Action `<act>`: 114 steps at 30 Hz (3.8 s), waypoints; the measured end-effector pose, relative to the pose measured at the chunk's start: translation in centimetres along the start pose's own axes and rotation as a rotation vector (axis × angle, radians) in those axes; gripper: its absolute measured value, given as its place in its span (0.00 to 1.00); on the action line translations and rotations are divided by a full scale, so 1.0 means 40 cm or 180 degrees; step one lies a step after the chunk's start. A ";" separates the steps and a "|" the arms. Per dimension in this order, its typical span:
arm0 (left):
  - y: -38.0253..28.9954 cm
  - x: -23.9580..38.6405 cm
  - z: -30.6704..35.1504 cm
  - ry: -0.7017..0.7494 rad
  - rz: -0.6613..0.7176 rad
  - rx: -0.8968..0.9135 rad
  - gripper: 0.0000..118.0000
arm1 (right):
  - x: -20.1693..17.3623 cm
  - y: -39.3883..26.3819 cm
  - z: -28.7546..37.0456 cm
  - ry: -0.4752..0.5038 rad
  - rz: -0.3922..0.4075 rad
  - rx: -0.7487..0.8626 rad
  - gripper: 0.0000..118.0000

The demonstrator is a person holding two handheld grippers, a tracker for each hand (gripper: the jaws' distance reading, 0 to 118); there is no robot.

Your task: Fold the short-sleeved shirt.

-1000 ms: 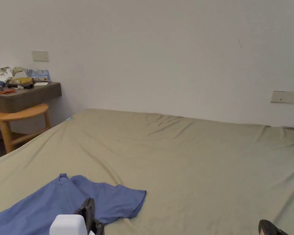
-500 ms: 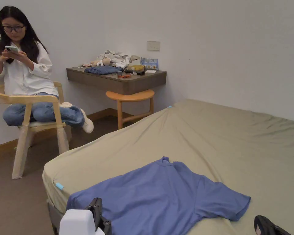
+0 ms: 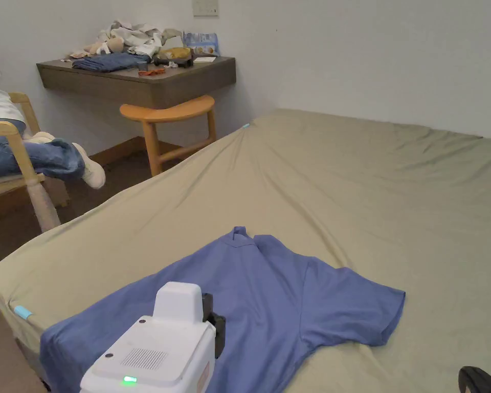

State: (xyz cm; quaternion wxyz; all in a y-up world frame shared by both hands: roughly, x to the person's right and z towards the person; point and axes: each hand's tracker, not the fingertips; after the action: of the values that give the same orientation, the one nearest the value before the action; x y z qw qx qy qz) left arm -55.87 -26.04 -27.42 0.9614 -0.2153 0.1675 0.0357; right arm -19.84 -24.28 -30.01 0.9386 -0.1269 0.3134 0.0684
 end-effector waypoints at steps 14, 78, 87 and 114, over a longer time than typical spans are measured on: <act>0.111 0.050 -0.731 0.0076 0.0216 -0.1307 1.00 | 0.122 -0.082 -0.130 -0.0135 -0.0052 -0.0389 0.01; -0.187 1.555 0.040 -0.3061 -0.1393 -0.0915 0.97 | 0.500 -0.252 0.874 -0.2237 -0.0795 -0.0260 0.01; -0.042 0.931 0.212 -0.2284 -0.0475 0.0351 0.32 | 0.472 -0.221 0.733 -0.1882 -0.0650 -0.0136 0.01; 0.051 0.477 -0.491 -0.1207 -0.0236 -0.0945 0.42 | 0.337 -0.197 0.363 -0.1183 -0.0413 -0.0583 0.01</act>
State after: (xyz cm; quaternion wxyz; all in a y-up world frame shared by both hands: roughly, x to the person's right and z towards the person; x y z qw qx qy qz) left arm -44.24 -32.61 -51.39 0.9341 -0.3497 -0.0310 0.0644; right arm 0.78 -27.09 -25.43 0.9672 -0.2167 0.1187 0.0583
